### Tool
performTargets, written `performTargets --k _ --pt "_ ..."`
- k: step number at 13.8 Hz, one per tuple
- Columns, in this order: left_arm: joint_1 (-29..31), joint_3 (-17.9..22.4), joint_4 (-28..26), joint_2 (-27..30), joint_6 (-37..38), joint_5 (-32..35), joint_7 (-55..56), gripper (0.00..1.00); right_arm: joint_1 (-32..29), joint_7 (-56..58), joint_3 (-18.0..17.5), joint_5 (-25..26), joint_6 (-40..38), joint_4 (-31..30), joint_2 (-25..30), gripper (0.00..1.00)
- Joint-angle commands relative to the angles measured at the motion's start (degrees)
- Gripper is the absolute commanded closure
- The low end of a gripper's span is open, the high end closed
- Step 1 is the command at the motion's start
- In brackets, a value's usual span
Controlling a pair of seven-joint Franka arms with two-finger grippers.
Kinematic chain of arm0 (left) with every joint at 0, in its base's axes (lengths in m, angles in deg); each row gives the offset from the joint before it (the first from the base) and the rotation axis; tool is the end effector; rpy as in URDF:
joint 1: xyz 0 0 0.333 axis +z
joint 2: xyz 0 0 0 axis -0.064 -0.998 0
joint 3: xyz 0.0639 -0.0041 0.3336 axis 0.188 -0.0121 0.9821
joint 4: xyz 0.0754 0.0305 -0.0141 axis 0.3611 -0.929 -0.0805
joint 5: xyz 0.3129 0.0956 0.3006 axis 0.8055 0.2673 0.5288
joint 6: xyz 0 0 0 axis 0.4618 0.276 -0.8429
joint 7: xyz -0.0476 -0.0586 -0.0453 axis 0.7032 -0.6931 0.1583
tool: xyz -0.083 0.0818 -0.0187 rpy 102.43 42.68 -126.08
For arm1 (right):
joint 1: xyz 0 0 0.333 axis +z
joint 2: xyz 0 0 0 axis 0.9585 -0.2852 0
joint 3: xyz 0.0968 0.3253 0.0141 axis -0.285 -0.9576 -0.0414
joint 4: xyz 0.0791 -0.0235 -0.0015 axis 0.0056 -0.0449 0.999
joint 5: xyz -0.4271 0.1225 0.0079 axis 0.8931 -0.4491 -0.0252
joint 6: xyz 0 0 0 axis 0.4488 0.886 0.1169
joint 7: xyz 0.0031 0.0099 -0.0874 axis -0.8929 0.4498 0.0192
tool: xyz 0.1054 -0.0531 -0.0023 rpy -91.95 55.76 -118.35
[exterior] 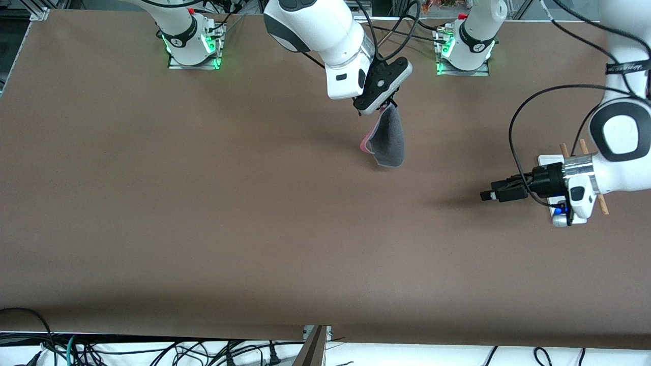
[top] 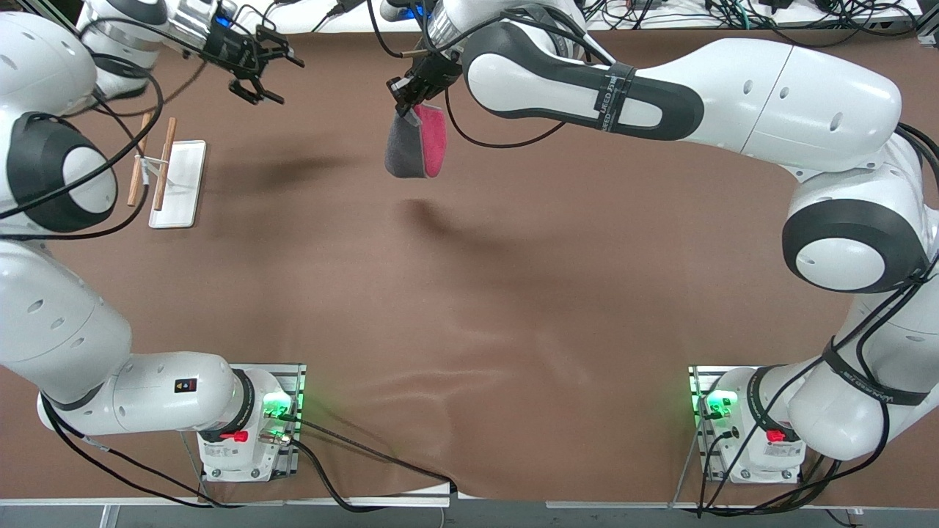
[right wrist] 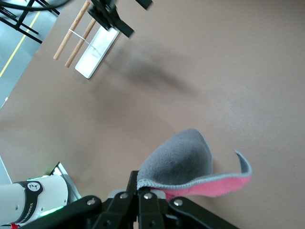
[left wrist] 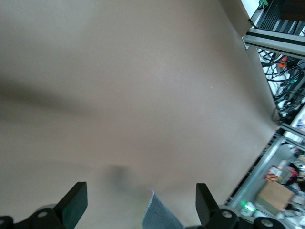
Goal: Pass towel and hang on rack
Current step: 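Hold the towel up with the right gripper while the left gripper approaches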
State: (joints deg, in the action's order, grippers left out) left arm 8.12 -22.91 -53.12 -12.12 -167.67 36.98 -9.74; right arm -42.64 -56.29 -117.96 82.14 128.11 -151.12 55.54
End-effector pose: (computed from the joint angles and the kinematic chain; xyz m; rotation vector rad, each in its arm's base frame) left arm 0.6843 0.0085 0.3236 2.2161 0.6411 -0.3309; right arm 0.4960 0.6459 0.5268 -2.4744 -0.7920 -0.2790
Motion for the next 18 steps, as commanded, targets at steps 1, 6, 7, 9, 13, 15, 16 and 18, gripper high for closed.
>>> performTargets --k 1,6,7,9,13,15,16,18 --pt "-0.2 -0.2 -1.9 -4.3 -0.2 -10.0 -1.4 0.0 0.3 -1.3 -0.2 0.8 -0.1 3.3 -1.0 1.0" --pt "-1.9 -0.1 -2.3 -3.9 -1.0 -12.9 -9.6 0.0 -0.1 -3.2 -0.2 0.7 2.3 4.8 -1.1 1.0" --pt "-1.9 -0.1 -2.6 -3.5 -3.4 -12.8 -16.7 0.0 -0.1 -3.3 -0.2 0.7 3.6 4.8 -1.8 1.0" --pt "-3.1 -0.2 -5.0 -1.7 -7.8 -12.8 -27.2 0.0 -0.2 -3.6 -0.2 0.7 6.7 4.8 -2.5 1.0" --pt "-4.2 -0.2 -5.7 -0.2 -8.3 -13.3 -27.8 0.0 -0.3 -3.7 -0.1 0.6 11.6 4.9 -3.9 1.0" --pt "-6.4 -0.2 -5.7 -0.3 -8.3 -13.4 -13.7 0.0 -0.1 -4.8 -0.3 0.6 13.1 7.1 -5.3 1.0" --pt "-8.0 -0.2 -5.7 -0.3 -8.3 -13.5 -7.4 0.0 0.2 -5.5 -0.3 0.6 13.8 8.4 -6.1 1.0" --pt "-9.7 -0.2 -5.7 -0.6 -8.4 -15.4 2.1 0.0 0.2 -5.5 -0.3 0.6 15.5 8.8 -6.2 1.0"
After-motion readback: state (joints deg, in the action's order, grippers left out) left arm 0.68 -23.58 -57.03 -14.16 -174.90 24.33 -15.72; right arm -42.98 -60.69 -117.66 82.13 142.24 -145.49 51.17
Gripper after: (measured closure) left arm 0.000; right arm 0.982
